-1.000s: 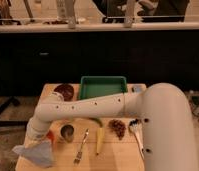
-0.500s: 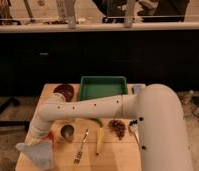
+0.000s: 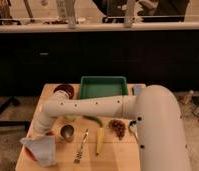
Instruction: Wipe red bowl with towel
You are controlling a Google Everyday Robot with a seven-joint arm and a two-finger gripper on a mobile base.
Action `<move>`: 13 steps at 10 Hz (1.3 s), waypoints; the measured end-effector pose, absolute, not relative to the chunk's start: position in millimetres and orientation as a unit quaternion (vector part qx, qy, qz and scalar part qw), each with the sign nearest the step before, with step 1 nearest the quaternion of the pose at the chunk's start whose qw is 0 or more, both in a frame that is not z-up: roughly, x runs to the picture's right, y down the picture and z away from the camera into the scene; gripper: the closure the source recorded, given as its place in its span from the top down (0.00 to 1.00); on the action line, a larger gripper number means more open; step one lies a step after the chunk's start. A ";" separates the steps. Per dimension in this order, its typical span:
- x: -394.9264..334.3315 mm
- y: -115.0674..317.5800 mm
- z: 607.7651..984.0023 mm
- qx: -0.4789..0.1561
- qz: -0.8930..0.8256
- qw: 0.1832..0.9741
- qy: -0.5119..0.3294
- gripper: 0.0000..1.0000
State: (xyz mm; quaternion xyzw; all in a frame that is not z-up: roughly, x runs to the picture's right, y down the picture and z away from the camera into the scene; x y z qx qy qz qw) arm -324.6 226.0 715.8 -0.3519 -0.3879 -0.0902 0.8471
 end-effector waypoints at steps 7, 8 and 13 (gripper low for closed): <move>-326.8 225.3 719.3 -0.355 -0.092 0.847 -0.384 0.00; -334.8 224.6 721.8 -0.359 -0.096 0.846 -0.383 0.00; -356.5 243.1 719.4 -0.381 -0.121 0.834 -0.380 0.00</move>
